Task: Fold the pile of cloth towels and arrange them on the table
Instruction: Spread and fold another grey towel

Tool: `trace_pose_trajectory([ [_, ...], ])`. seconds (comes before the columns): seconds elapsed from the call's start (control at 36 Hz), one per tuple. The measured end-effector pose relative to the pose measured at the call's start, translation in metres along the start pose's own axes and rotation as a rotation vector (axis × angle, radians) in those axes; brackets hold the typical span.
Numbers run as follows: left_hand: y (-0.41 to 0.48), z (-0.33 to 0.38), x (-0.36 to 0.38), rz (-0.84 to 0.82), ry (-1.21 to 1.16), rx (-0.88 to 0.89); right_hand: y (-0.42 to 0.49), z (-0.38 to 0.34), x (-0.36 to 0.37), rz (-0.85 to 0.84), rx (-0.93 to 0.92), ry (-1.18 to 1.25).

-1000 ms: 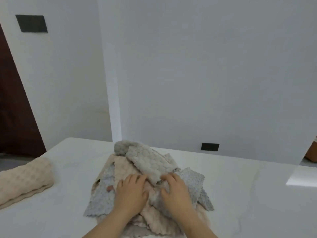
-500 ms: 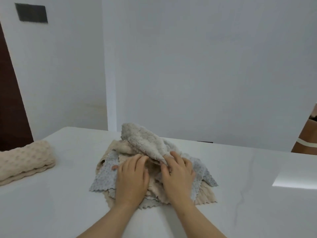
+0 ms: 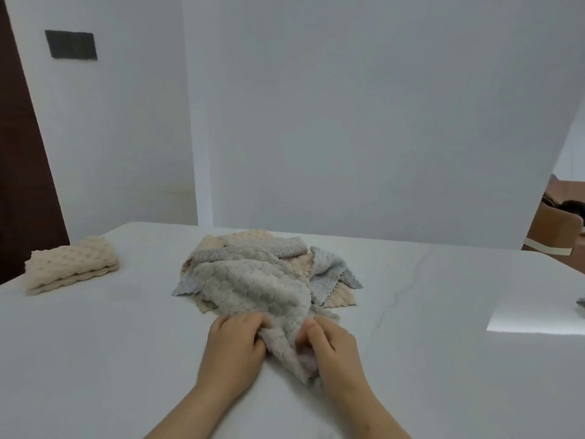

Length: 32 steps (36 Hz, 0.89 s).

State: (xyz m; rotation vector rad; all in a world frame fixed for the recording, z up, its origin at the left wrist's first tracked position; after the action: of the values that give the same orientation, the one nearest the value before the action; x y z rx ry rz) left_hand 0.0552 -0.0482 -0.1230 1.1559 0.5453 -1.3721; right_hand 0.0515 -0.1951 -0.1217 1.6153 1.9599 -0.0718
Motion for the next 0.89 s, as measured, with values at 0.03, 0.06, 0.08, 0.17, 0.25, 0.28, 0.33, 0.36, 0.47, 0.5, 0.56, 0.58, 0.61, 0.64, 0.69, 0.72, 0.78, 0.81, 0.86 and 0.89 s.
trace_pose_trajectory([
  [0.03, -0.002, 0.0, 0.002, -0.029, 0.001, -0.006, -0.002, 0.002, -0.003, 0.012, 0.049, 0.088],
  [0.06, -0.002, -0.002, 0.004, -0.053, -0.034, -0.027, -0.002, 0.006, -0.004, 0.028, 0.093, 0.132],
  [0.08, -0.002, -0.004, 0.003, -0.062, -0.112, -0.054, 0.0, 0.008, -0.006, 0.046, 0.128, 0.106],
  [0.17, 0.001, -0.021, -0.004, 0.007, -0.437, -0.151, 0.009, 0.01, -0.011, 0.078, 0.182, -0.198],
  [0.25, 0.009, -0.032, -0.009, 0.084, -0.43, -0.168, 0.017, 0.017, -0.006, -0.002, 0.306, -0.466],
  [0.28, 0.012, -0.034, -0.008, 0.084, -0.392, -0.175, 0.019, 0.02, -0.006, -0.022, 0.338, -0.5],
  [0.33, 0.019, -0.039, 0.0, 0.019, -0.337, -0.19, 0.023, 0.023, -0.004, -0.056, 0.374, -0.544],
  [0.36, 0.021, -0.039, 0.005, -0.027, -0.274, -0.189, 0.024, 0.025, -0.003, -0.08, 0.385, -0.564],
  [0.47, 0.023, -0.036, 0.01, -0.129, -0.13, -0.199, 0.026, 0.029, 0.0, -0.125, 0.4, -0.652],
  [0.5, 0.023, -0.036, 0.009, -0.128, -0.15, -0.202, 0.026, 0.029, -0.001, -0.121, 0.399, -0.666],
  [0.56, 0.023, -0.036, 0.008, -0.124, -0.164, -0.21, 0.025, 0.028, -0.002, -0.112, 0.391, -0.663],
  [0.58, 0.023, -0.035, 0.008, -0.131, -0.135, -0.21, 0.024, 0.027, -0.002, -0.113, 0.385, -0.656],
  [0.61, 0.022, -0.034, 0.008, -0.137, -0.107, -0.213, 0.024, 0.027, -0.002, -0.113, 0.375, -0.649],
  [0.64, 0.021, -0.033, 0.008, -0.139, -0.099, -0.217, 0.024, 0.028, -0.002, -0.11, 0.361, -0.639],
  [0.69, 0.019, -0.03, 0.005, -0.118, -0.154, -0.206, 0.023, 0.028, -0.005, -0.058, 0.309, -0.549],
  [0.72, 0.017, -0.028, 0.002, -0.089, -0.199, -0.192, 0.022, 0.026, -0.009, -0.001, 0.264, -0.466],
  [0.78, 0.012, -0.022, -0.005, -0.047, -0.305, -0.158, 0.016, 0.02, -0.019, 0.104, 0.178, -0.302],
  [0.81, 0.01, -0.019, -0.007, -0.048, -0.357, -0.142, 0.013, 0.018, -0.024, 0.153, 0.156, -0.239],
  [0.86, 0.002, -0.015, -0.006, -0.099, -0.468, -0.126, 0.005, 0.017, -0.038, 0.243, 0.133, -0.155],
  [0.89, -0.002, -0.015, -0.004, -0.129, -0.535, -0.131, 0.001, 0.014, -0.044, 0.288, 0.115, -0.145],
])
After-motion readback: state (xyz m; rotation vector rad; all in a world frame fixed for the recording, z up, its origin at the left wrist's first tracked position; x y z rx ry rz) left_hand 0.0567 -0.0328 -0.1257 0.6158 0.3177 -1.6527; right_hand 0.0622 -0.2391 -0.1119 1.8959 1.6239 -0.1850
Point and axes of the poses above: each hand's wrist, its own y-axis towards the middle knuckle, its own x-axis out of the palm, z = x × y, the point moved 8 cm from there along y, towards the middle knuckle, and after that the axes turned 13 degrees about -z, right-handed, at the moved point
